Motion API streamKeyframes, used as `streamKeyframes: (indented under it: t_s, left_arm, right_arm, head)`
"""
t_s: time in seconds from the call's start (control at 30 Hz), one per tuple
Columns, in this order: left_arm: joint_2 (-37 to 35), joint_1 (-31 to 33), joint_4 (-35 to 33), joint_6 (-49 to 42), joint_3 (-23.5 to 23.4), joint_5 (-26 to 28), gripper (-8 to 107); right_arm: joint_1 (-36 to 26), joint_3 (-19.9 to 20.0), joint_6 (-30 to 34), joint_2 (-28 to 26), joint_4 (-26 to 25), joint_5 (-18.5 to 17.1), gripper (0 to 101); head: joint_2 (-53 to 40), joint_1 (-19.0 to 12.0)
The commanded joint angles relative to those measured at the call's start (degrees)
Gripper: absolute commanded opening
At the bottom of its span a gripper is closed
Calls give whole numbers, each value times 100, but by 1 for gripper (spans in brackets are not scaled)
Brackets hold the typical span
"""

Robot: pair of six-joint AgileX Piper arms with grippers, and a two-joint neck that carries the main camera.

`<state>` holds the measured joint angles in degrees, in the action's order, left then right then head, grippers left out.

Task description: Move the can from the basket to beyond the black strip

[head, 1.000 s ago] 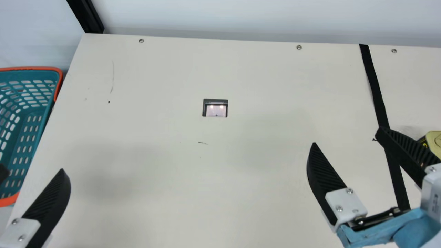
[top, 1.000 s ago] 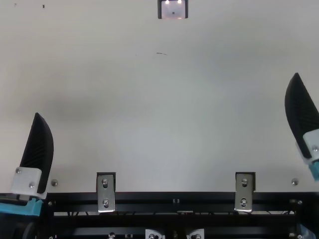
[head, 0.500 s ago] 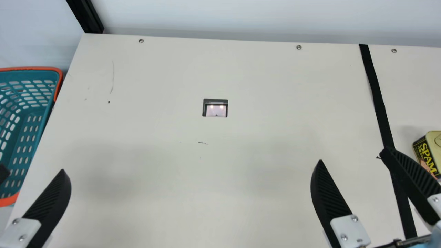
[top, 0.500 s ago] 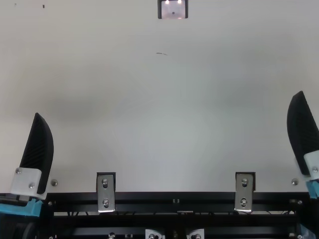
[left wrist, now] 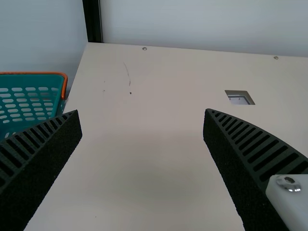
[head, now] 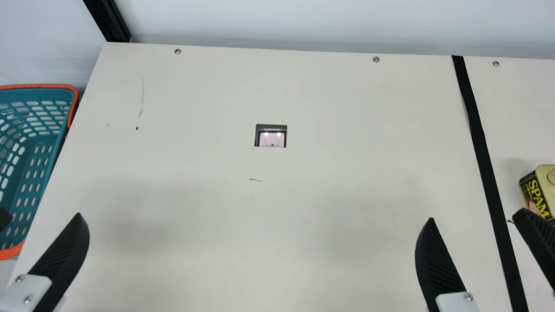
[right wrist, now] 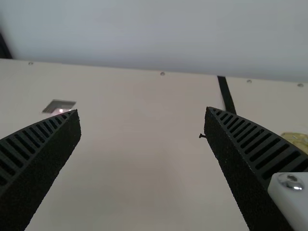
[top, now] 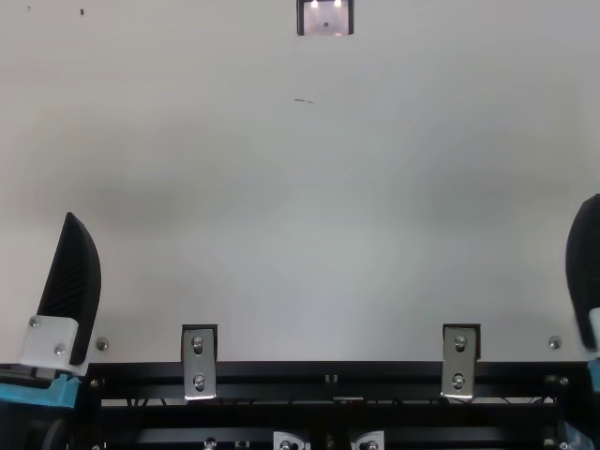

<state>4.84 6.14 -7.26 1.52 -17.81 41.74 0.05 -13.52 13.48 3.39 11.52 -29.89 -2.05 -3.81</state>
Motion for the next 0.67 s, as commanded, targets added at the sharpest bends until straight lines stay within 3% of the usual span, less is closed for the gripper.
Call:
streamKeyframes:
  t_s: [0.0, 0.63]
  left_arm:
    - [0, 0, 0, 0, 0, 0, 90]
    - [0, 0, 0, 0, 0, 0, 90]
  right_arm:
    - [0, 0, 0, 0, 0, 0, 101]
    - [0, 0, 0, 0, 0, 0, 101]
  head:
    - [10, -14]
    - [10, -14]
